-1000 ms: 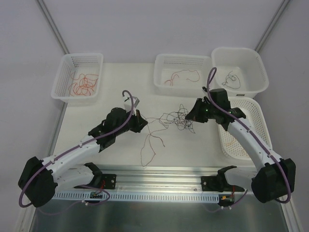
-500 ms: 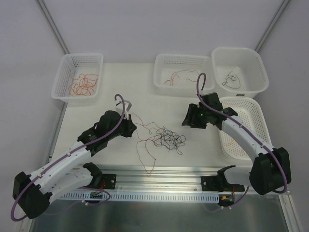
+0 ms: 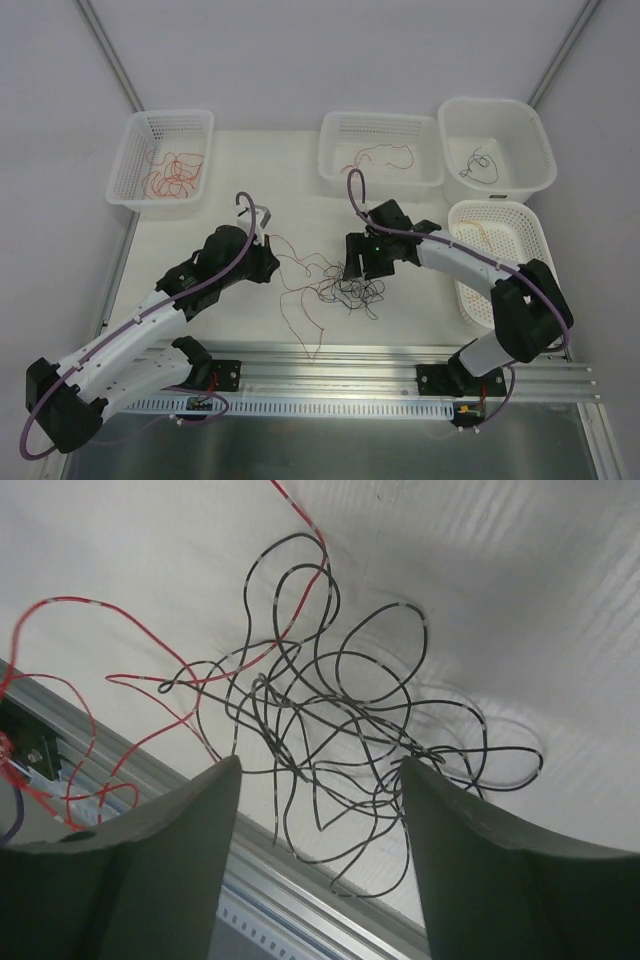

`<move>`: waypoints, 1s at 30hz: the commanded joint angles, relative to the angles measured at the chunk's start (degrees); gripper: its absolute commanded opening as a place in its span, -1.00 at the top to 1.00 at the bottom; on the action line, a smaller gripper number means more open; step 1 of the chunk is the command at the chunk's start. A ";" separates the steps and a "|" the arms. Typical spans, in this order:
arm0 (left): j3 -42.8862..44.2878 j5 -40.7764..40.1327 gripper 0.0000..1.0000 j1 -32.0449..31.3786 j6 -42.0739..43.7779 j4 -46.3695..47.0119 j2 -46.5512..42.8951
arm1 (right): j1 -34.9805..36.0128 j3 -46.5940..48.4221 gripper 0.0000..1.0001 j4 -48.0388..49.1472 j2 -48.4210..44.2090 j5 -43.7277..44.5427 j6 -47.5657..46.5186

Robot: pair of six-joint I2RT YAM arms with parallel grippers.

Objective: Untangle the cables

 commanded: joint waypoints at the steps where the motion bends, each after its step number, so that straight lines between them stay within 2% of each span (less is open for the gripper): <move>1: 4.43 -3.46 1.00 0.62 1.95 -2.55 -1.22 | 1.30 -0.09 -0.28 3.63 3.16 -0.21 -0.51; 3: 6.80 -5.66 1.00 0.97 3.17 -5.53 -1.31 | 1.21 0.17 -0.09 3.38 5.27 0.58 -0.86; 4: 7.77 -8.71 1.00 1.23 3.61 -7.02 -1.66 | 1.21 0.26 0.22 2.25 5.63 1.54 -1.12; 6: 10.84 -11.54 1.00 2.98 5.02 -11.14 -2.01 | 0.69 0.26 0.56 0.66 5.20 4.97 -1.91; 7: 11.98 -15.30 1.00 3.95 5.37 -12.74 -2.19 | 0.34 0.09 0.82 -1.09 4.67 6.02 -2.17; 9: 15.24 -17.96 1.00 7.89 6.78 -15.55 -2.28 | -1.85 -0.26 0.98 -3.03 3.09 8.93 -2.61; 16: 20.60 -23.32 1.00 22.04 9.94 -21.97 -1.67 | -12.40 2.45 0.99 -11.98 -10.95 8.41 -5.42; 20: 22.27 -22.99 1.00 25.31 10.30 -22.51 0.00 | -16.27 7.46 0.99 -14.37 -15.80 7.18 -7.45; 23: 22.54 -16.68 1.00 25.23 9.25 -21.81 1.58 | -17.07 8.61 0.99 -14.90 -17.22 6.13 -7.45; 26: 21.58 -6.92 1.00 25.23 8.89 -20.76 3.87 | -16.98 8.18 0.99 -14.11 -17.14 5.77 -6.75; 30: 18.33 4.06 1.00 25.14 7.75 -16.20 5.98 | -17.07 3.53 0.95 -11.48 -14.68 4.37 -5.43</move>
